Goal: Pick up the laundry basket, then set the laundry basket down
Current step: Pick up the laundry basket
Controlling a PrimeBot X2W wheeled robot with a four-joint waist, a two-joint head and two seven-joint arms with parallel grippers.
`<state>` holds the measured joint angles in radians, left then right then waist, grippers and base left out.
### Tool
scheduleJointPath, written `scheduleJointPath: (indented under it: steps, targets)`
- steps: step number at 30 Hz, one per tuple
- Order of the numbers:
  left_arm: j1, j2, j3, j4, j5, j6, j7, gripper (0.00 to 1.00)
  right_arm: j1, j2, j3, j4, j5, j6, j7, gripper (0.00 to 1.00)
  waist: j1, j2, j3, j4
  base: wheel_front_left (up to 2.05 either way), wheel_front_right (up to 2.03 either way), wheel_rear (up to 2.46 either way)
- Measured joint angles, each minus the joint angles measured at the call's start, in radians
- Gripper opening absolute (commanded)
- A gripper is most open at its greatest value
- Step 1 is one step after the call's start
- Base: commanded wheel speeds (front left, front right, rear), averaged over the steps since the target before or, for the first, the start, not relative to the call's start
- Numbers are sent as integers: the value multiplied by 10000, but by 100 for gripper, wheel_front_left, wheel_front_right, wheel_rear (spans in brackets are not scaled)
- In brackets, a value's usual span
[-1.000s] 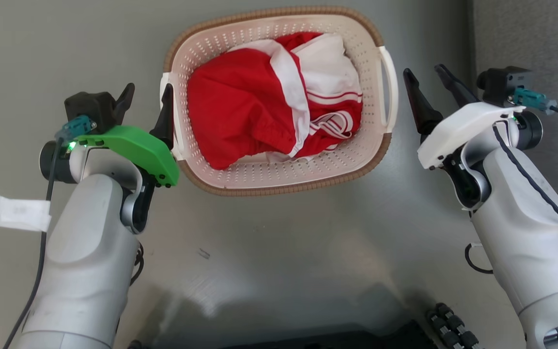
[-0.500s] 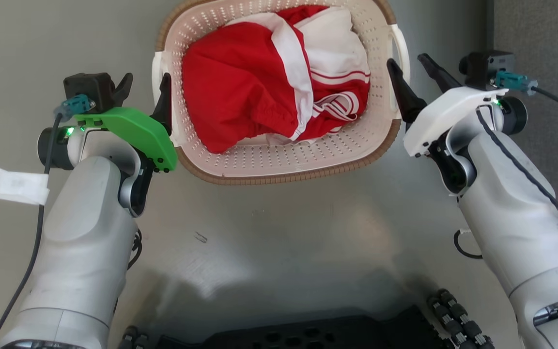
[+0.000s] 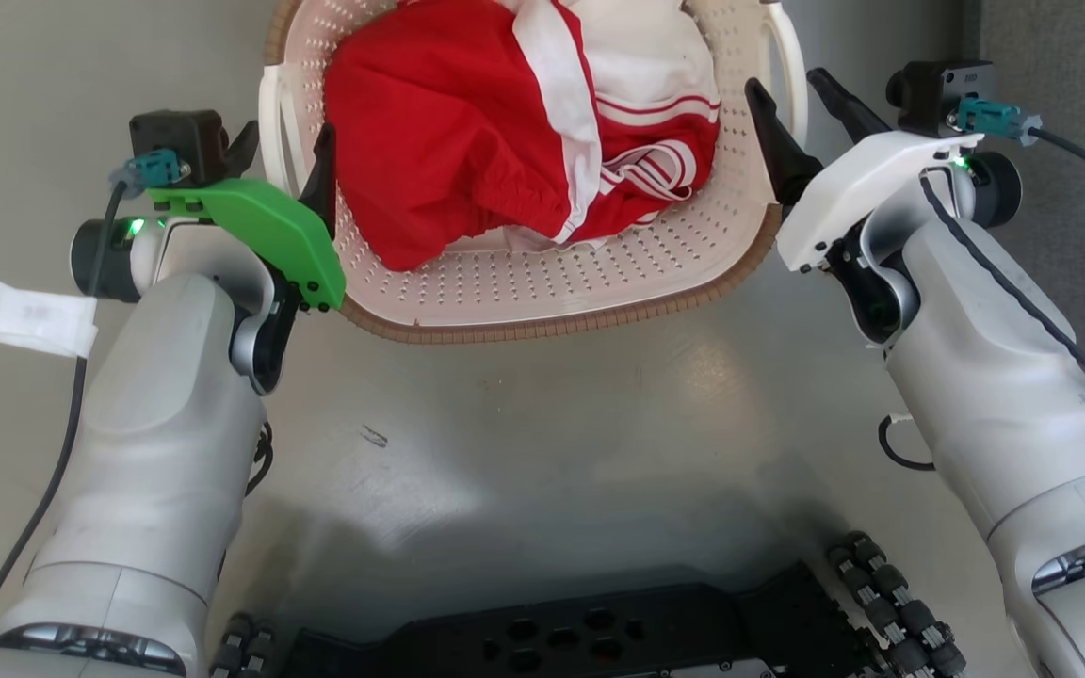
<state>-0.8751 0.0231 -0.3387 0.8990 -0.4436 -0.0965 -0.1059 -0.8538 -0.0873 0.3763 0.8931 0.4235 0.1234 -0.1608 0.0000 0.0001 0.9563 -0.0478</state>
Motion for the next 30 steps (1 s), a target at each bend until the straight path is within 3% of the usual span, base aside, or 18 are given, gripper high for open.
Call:
scheduleJointPath:
  steps: [23,24,25,26,27,28,29,30]
  targets:
    - [-653,-31,-662,917,-669,-102,-107,100,-867,105,570,1118,382,0,-337,100,0,0,557,144,0,0,0]
    - [-685,-31,-688,945,-709,-102,-107,91,-868,111,593,1154,433,0,-339,97,0,0,559,147,0,0,0]
    - [-696,-31,-713,965,-759,-102,-109,78,-868,115,614,1187,474,0,-372,84,0,0,561,150,0,0,0]
    - [-703,-35,-746,982,-803,-102,-138,37,-873,121,633,1218,516,0,-403,44,0,0,560,152,0,0,0]
    - [-714,-44,-775,997,-817,-102,-140,11,-883,125,658,1246,541,0,-412,26,0,0,559,154,0,0,0]
    - [-730,-56,-800,1018,-821,-104,-142,0,-898,130,683,1279,556,0,-414,9,0,0,558,155,0,0,0]
    - [-741,-67,-819,1039,-851,-115,-144,0,-917,138,706,1313,594,0,-426,0,0,0,556,157,0,0,0]
    - [-753,-81,-838,1060,-895,-176,-178,0,-939,142,727,1338,629,0,-453,0,0,0,554,158,0,0,0]
